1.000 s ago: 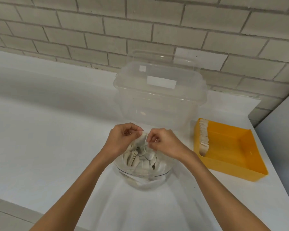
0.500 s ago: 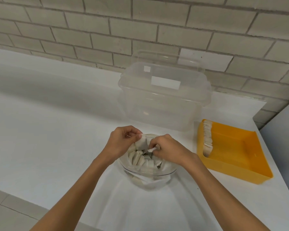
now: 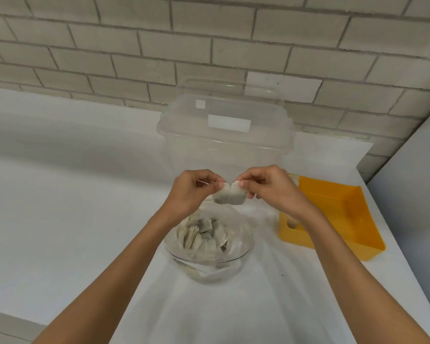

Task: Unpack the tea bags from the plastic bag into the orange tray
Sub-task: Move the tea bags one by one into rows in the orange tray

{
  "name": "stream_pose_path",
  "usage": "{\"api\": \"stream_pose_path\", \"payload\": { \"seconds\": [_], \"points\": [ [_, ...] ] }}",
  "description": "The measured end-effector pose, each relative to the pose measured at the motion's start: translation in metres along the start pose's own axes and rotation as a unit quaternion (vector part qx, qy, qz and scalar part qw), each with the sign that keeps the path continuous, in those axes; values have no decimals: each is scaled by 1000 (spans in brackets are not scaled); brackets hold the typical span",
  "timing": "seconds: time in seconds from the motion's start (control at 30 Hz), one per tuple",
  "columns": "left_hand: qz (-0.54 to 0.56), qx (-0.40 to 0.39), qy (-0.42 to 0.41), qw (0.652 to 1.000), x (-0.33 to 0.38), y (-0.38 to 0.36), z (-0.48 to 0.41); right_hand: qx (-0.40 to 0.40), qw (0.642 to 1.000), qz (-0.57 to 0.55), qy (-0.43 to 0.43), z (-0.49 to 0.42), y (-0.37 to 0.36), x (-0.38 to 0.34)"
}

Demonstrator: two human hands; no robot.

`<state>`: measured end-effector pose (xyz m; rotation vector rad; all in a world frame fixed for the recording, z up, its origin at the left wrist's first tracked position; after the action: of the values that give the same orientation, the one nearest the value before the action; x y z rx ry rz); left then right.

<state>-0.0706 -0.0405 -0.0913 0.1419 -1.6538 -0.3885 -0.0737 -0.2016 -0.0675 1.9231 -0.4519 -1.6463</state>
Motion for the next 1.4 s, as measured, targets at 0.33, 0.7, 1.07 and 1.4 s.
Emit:
{"api": "stream_pose_path", "payload": {
  "seconds": [0.33,0.7,1.07,1.4],
  "points": [
    [1,-76,-44,996,42,-79,-20,122,989,80,-35,36,101,35],
    [-11,-105,-51,993,46,-120,-20,5,979,146,-144,53,72,137],
    [-19,-109,-43,993,34,-124,-20,59,979,110,-159,51,58,150],
    [-47,-145,-66,986,45,-151,-27,91,981,88,-146,61,78,144]
  ]
}}
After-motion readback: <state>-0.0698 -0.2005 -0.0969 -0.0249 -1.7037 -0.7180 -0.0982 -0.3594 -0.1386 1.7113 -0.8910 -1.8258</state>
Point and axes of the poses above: each hand's wrist, its own z-axis away from the middle knuckle, its own y-axis out of the back of the hand, x = y × z, the point moved 10 cm from there along -z, towards the middle knuckle, and after that the axes turned 1 degree about x, right-handed, at the moved point
